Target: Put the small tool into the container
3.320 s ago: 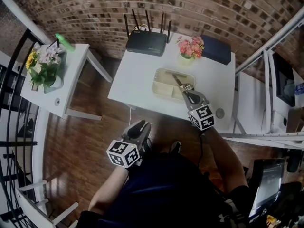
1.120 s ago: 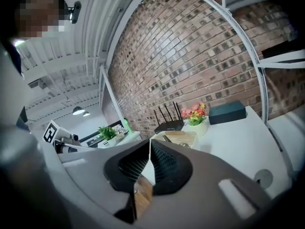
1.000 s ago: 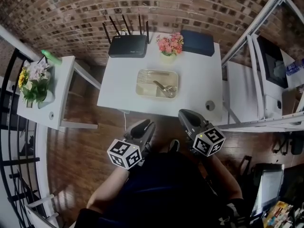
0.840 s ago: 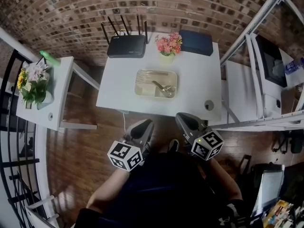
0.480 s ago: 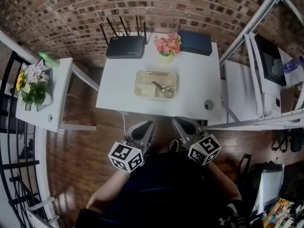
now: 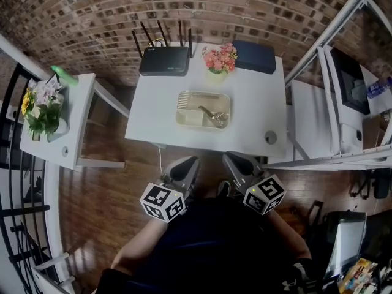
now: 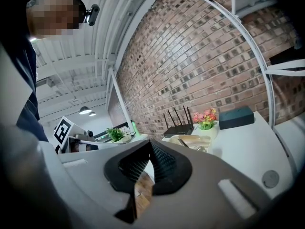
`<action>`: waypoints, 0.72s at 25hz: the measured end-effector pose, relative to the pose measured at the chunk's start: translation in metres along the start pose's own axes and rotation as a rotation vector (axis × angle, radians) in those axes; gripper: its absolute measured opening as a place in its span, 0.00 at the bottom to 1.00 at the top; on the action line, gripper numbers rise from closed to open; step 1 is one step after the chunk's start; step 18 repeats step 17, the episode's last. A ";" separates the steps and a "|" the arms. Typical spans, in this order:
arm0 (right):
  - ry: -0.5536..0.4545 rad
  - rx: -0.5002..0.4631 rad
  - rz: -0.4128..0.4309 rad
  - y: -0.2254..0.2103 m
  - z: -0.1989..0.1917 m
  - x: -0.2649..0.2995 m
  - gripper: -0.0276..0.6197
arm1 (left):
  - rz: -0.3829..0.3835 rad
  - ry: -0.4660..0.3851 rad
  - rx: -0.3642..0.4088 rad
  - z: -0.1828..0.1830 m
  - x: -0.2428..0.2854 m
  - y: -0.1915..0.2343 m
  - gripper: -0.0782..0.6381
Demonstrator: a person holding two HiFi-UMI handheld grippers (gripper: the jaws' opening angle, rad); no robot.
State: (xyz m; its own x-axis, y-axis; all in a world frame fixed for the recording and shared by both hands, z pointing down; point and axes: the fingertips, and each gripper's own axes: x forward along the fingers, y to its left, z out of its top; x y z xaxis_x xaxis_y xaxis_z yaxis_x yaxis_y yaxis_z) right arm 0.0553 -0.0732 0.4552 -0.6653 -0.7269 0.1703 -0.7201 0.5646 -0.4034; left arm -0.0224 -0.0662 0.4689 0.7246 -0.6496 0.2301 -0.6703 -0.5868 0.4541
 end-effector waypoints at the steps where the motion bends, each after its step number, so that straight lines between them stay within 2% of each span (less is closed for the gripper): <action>1: -0.007 0.005 0.003 0.000 0.002 0.001 0.06 | 0.000 0.000 0.000 0.000 0.000 0.001 0.13; 18: 0.018 -0.024 -0.008 -0.001 0.000 0.004 0.06 | 0.002 -0.002 0.000 0.004 -0.003 0.005 0.13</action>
